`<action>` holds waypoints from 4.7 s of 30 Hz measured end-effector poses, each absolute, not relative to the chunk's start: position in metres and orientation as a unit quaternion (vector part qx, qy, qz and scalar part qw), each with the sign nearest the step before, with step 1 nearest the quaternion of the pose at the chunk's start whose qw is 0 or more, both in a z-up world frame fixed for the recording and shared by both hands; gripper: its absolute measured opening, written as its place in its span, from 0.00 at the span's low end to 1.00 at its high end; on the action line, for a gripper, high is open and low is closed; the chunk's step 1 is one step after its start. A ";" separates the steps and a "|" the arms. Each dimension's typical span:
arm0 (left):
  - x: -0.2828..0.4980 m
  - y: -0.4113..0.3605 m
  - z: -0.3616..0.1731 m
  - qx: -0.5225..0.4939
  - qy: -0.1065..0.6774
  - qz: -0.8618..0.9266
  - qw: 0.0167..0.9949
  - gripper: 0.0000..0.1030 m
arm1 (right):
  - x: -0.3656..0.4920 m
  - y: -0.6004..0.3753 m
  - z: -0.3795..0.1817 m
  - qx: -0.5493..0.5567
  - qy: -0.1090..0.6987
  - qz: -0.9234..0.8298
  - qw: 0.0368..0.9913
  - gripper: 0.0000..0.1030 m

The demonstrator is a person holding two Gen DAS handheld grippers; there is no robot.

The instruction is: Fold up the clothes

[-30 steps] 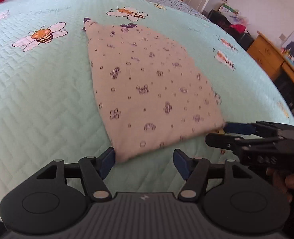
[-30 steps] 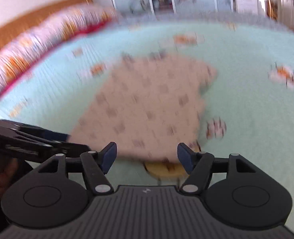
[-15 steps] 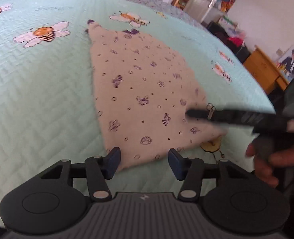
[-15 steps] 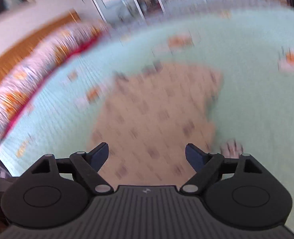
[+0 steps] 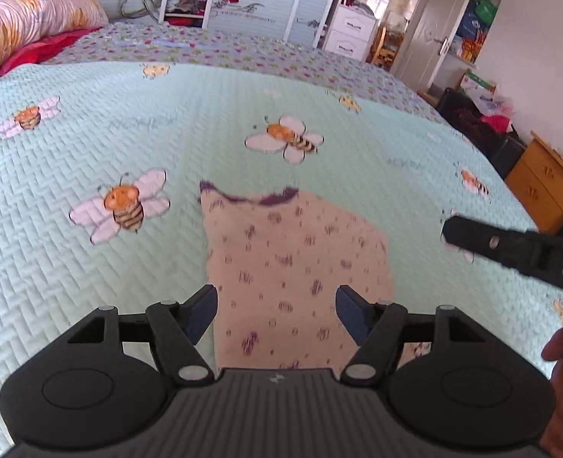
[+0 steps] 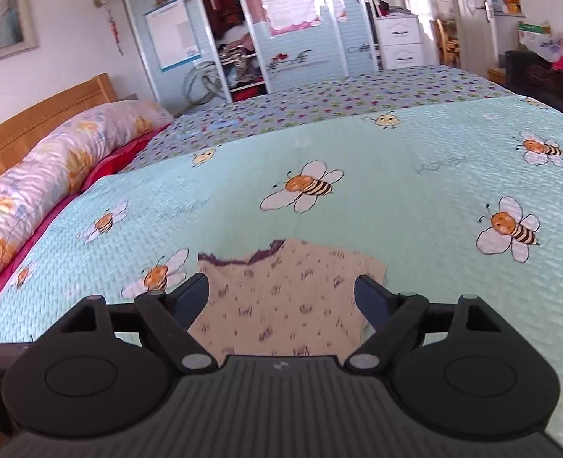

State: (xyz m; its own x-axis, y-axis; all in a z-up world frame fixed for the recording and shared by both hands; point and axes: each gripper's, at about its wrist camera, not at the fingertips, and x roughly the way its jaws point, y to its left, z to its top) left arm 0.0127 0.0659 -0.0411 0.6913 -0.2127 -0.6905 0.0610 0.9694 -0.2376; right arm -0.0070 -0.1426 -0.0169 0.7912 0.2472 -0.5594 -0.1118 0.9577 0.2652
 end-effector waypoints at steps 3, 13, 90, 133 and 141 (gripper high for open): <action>0.017 0.064 -0.031 -0.087 0.395 -0.057 0.913 0.69 | -0.002 -0.144 -0.009 0.107 0.326 0.084 0.935 0.82; 0.001 0.049 -0.035 -0.072 0.400 0.000 0.914 0.69 | -0.012 -0.131 -0.019 0.071 0.366 0.049 0.927 0.82; -0.069 0.023 -0.077 0.023 0.446 -0.042 0.894 0.69 | -0.067 -0.119 -0.053 -0.005 0.390 0.036 0.920 0.83; 0.217 0.147 -0.178 -0.363 0.533 -0.182 0.742 0.75 | -0.061 -0.241 -0.223 0.643 0.417 0.143 0.626 0.86; 0.219 0.124 -0.184 -0.354 0.541 -0.211 0.733 0.33 | -0.048 -0.235 -0.226 0.660 0.413 0.109 0.618 0.86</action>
